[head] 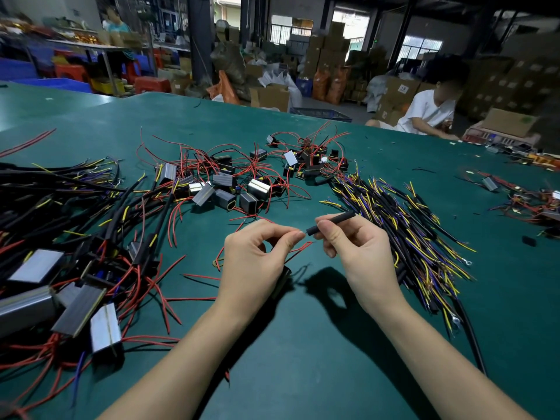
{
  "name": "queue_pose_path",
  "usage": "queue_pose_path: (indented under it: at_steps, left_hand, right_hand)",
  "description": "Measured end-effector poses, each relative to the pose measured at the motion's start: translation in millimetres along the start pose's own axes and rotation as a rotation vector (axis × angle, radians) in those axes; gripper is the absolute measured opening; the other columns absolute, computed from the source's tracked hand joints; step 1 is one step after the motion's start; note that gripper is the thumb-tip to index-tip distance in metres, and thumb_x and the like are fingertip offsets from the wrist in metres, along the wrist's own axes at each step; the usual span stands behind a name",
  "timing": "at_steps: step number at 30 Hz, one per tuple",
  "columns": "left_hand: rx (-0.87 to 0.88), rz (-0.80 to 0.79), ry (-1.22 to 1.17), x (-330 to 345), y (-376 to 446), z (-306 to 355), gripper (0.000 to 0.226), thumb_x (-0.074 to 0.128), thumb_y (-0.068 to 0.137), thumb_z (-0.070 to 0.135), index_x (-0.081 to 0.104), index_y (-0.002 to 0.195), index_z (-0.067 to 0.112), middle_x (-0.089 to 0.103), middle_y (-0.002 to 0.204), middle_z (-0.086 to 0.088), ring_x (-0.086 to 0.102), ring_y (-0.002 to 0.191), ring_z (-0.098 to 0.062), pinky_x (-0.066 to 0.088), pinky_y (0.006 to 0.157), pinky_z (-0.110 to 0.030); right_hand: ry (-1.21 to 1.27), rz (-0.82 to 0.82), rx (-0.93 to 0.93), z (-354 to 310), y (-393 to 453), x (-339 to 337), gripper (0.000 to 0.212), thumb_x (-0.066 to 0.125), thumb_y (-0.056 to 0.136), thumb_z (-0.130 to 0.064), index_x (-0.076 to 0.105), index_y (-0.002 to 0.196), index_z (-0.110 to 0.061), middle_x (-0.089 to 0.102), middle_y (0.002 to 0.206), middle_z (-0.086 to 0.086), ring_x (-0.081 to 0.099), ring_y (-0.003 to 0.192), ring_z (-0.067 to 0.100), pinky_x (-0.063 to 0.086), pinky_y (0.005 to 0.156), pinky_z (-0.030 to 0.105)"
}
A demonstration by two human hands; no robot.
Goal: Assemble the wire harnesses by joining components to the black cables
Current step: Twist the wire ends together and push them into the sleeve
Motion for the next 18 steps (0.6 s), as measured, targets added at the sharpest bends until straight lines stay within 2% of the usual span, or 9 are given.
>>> queue_pose_path:
  at_steps: [2, 7, 11, 15, 18]
  left_hand:
    - [0.005, -0.003, 0.010, 0.2, -0.3, 0.4, 0.013, 0.076, 0.079, 0.013, 0.075, 0.072, 0.024, 0.069, 0.070, 0.013, 0.056, 0.062, 0.002, 0.038, 0.059, -0.014]
    - [-0.022, 0.001, -0.018, -1.4, 0.6, -0.6, 0.015, 0.076, 0.079, 0.014, 0.073, 0.072, 0.027, 0.069, 0.070, 0.012, 0.057, 0.061, -0.001, 0.041, 0.058, -0.019]
    - [-0.030, 0.002, -0.035, -2.5, -0.3, 0.7, 0.019, 0.075, 0.079, 0.014, 0.071, 0.069, 0.030, 0.069, 0.068, 0.010, 0.059, 0.062, -0.010, 0.045, 0.060, -0.030]
    - [-0.089, 0.015, -0.060, -3.2, -1.0, -3.2, 0.023, 0.074, 0.081, 0.014, 0.070, 0.068, 0.033, 0.070, 0.067, 0.008, 0.064, 0.065, -0.022, 0.051, 0.065, -0.043]
    - [-0.112, 0.026, -0.080, -3.5, -1.8, -4.2, 0.017, 0.074, 0.081, 0.015, 0.072, 0.071, 0.029, 0.070, 0.067, 0.005, 0.065, 0.067, -0.027, 0.052, 0.067, -0.047]
  right_hand:
    - [-0.085, 0.024, -0.047, -4.2, -1.4, -0.6, 0.009, 0.064, 0.089, -0.010, 0.067, 0.083, -0.016, 0.068, 0.068, -0.007, 0.052, 0.059, 0.003, 0.043, 0.062, 0.016]
    - [-0.025, 0.081, -0.012, -3.6, -3.2, 0.3, 0.015, 0.063, 0.090, -0.013, 0.067, 0.076, -0.017, 0.066, 0.065, -0.004, 0.048, 0.055, 0.006, 0.042, 0.058, 0.016]
    - [-0.089, 0.070, -0.022, -5.7, -3.4, 2.8, 0.023, 0.065, 0.089, -0.016, 0.067, 0.067, -0.024, 0.063, 0.063, -0.006, 0.049, 0.056, 0.004, 0.040, 0.062, 0.022]
    - [-0.091, 0.048, -0.007, -4.3, -2.5, 3.6, 0.018, 0.066, 0.088, -0.016, 0.065, 0.071, -0.020, 0.062, 0.061, -0.007, 0.048, 0.054, 0.003, 0.040, 0.060, 0.019]
    - [0.031, 0.051, 0.086, 6.6, -3.4, 5.0, 0.015, 0.066, 0.087, -0.016, 0.064, 0.073, -0.011, 0.064, 0.062, -0.003, 0.047, 0.051, 0.006, 0.040, 0.053, 0.015]
Point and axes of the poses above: each hand's wrist, its own y-axis towards the middle knuckle, its own x-axis out of the palm, z = x × y, the point moved 9 cm from there along y, towards the middle knuckle
